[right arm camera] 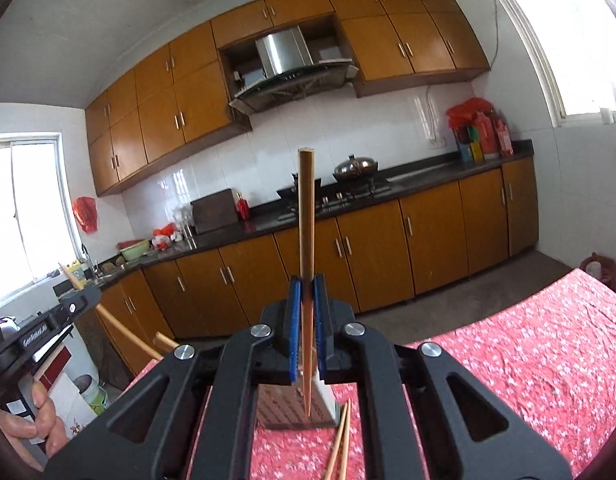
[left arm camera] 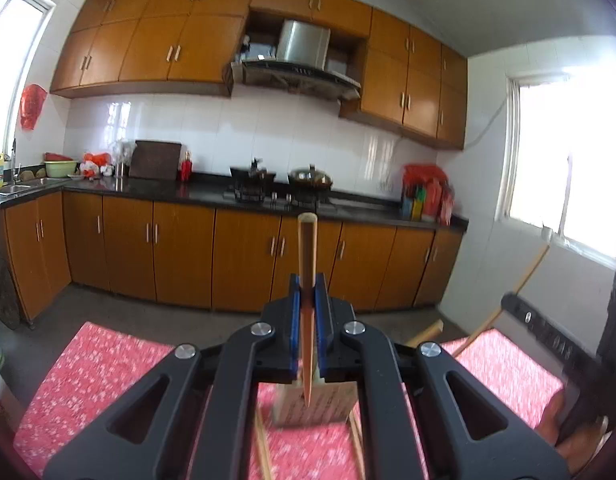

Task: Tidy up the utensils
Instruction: 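Lift the held chopsticks with both tools up over the perforated holder, then lower the chopstick into the holder and open the right tool while the left tool releases its chopstick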

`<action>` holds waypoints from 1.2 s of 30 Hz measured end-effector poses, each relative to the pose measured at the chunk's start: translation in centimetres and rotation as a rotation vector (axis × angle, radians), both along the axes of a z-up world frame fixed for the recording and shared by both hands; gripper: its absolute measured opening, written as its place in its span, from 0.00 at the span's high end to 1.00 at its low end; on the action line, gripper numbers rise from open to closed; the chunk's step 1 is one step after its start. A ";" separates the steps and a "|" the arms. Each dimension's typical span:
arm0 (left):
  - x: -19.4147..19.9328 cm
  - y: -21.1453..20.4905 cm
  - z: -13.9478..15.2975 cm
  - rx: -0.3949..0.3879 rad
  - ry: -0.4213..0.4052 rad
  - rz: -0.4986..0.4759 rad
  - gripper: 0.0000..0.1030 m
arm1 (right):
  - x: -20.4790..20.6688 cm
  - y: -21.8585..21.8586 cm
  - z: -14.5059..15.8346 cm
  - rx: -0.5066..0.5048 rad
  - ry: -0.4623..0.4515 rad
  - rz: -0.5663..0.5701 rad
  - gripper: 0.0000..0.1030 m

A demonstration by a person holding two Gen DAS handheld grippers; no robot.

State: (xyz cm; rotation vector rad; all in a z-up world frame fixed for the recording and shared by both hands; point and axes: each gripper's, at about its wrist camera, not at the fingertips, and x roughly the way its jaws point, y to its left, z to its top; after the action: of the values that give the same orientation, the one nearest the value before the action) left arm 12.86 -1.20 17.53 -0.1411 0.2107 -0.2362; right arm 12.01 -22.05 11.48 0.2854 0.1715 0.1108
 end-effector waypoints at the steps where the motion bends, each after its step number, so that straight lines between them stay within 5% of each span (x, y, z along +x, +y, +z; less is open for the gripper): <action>1: 0.4 -0.3 0.5 -0.012 -0.018 0.008 0.92 | 0.1 0.1 0.1 -0.002 -0.007 -0.001 0.93; 10: 4.4 -1.0 1.2 -0.045 -0.061 0.068 0.92 | 3.1 1.6 1.2 -0.019 -0.098 -0.031 0.93; 19: 9.0 -1.7 -2.3 -0.019 0.044 0.063 0.92 | 7.9 3.1 -2.0 -0.056 0.041 -0.005 0.92; 21: 9.2 -1.3 -2.8 -0.021 0.062 0.067 0.92 | 7.9 3.1 -2.4 -0.053 0.065 0.001 0.84; 24: 9.0 -0.7 -3.1 -0.012 0.066 0.068 0.91 | 7.3 2.7 -2.3 -0.060 0.058 -0.014 0.65; 36: 4.0 3.1 -2.6 -0.009 0.059 0.124 0.82 | 3.1 -0.8 -2.0 -0.064 0.095 -0.097 0.65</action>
State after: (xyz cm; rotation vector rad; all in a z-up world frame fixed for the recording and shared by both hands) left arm 16.89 1.87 14.97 -0.1692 0.2583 -0.1094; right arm 15.11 -22.83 9.47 0.2347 0.2542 -0.0040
